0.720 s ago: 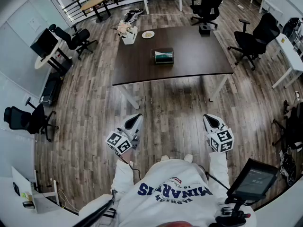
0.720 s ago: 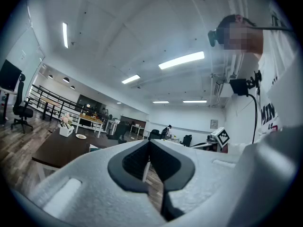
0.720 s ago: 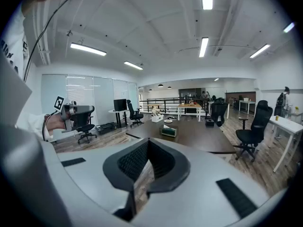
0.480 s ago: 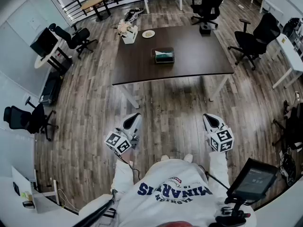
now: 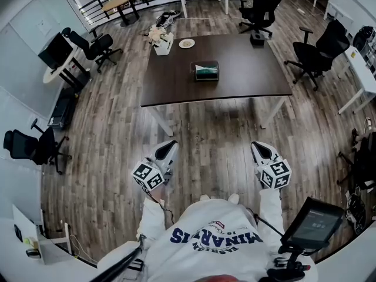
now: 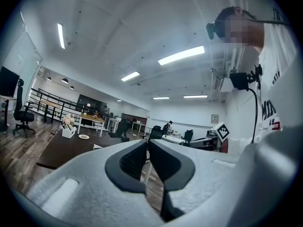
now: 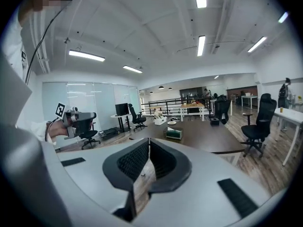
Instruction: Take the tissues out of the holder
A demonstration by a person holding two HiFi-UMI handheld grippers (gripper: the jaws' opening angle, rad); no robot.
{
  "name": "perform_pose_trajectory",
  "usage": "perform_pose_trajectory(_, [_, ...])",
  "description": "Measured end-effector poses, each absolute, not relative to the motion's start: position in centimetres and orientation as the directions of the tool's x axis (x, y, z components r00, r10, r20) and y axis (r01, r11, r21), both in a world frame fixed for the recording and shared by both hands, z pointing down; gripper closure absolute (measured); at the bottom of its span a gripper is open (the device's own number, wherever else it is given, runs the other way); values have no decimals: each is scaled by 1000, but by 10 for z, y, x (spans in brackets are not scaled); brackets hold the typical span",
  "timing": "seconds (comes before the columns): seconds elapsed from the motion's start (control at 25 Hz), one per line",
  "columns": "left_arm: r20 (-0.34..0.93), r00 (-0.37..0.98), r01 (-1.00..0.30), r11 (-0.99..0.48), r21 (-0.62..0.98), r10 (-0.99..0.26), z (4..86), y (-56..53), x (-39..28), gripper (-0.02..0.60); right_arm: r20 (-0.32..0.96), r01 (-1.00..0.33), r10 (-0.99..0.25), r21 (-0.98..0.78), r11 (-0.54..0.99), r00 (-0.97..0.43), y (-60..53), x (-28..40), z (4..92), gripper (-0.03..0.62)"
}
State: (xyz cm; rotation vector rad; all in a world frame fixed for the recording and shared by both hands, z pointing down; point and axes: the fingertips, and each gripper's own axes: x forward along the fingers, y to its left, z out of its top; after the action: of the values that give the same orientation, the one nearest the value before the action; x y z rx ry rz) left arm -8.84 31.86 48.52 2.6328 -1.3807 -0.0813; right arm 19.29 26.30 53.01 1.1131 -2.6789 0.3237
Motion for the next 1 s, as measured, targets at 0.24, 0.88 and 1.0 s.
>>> perform_pose_trajectory(0.24, [36,576,-806,-560,193,-817,491,314,-104,574,255,-658,-611,-189,729,-750,264,164,529,573])
perform_pose_trajectory(0.88, [24,574,-801,-555,223,-818,515,300,-156,512,303,-717,-659,-156,679,-689,251,116,542,416])
perform_pose_trajectory(1.0, [33,582,-795,-560,236,-813,522,278,-149,514,300,-734,-675,-164,659,-674,235,125,543,416])
